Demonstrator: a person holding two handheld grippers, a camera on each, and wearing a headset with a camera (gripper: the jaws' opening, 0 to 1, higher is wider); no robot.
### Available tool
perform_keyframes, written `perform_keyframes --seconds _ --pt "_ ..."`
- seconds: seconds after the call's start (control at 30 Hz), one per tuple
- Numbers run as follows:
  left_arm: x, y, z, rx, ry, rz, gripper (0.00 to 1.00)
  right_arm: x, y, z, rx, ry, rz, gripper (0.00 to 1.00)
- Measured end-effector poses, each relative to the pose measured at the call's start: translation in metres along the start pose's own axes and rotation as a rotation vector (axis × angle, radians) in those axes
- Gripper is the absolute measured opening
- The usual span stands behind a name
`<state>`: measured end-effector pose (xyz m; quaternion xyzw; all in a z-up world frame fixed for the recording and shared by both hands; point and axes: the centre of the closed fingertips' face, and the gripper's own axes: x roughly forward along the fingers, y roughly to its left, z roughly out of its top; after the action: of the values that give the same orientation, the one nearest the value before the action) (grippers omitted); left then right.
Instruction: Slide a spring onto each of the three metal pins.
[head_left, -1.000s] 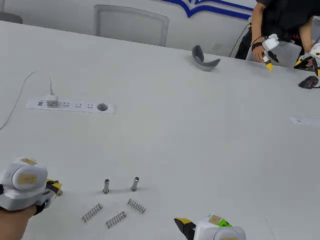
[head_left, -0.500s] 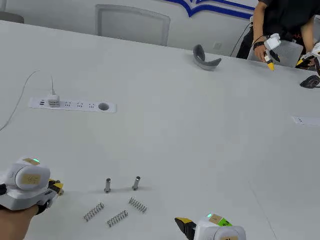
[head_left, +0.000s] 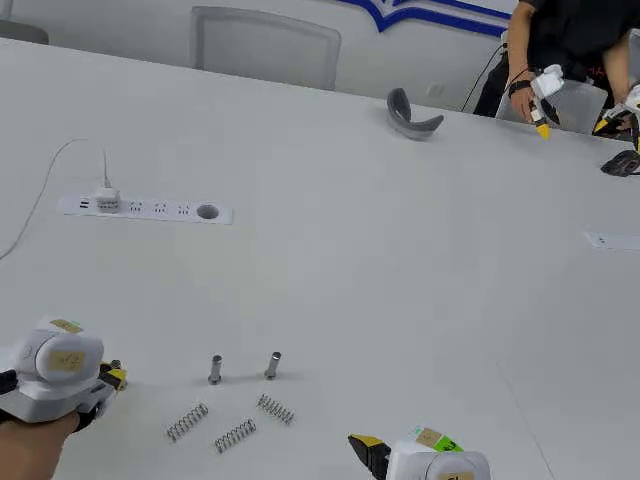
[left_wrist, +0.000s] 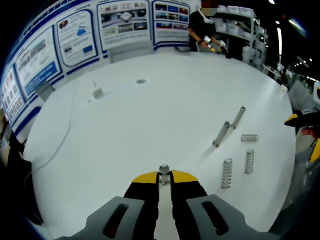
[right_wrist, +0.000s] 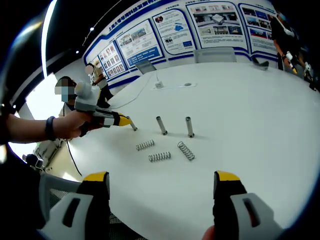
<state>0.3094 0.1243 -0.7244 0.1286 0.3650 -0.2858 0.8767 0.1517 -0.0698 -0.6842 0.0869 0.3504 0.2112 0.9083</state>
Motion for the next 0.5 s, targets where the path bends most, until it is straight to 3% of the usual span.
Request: perform_keyframes --seconds 0.5 --pt "-0.0012 0.0009 -0.0101 -0.021 0.014 0.001 0.08 -0.0002 -0.0013 0.0022 0.0 -0.005 -0.003 0.87"
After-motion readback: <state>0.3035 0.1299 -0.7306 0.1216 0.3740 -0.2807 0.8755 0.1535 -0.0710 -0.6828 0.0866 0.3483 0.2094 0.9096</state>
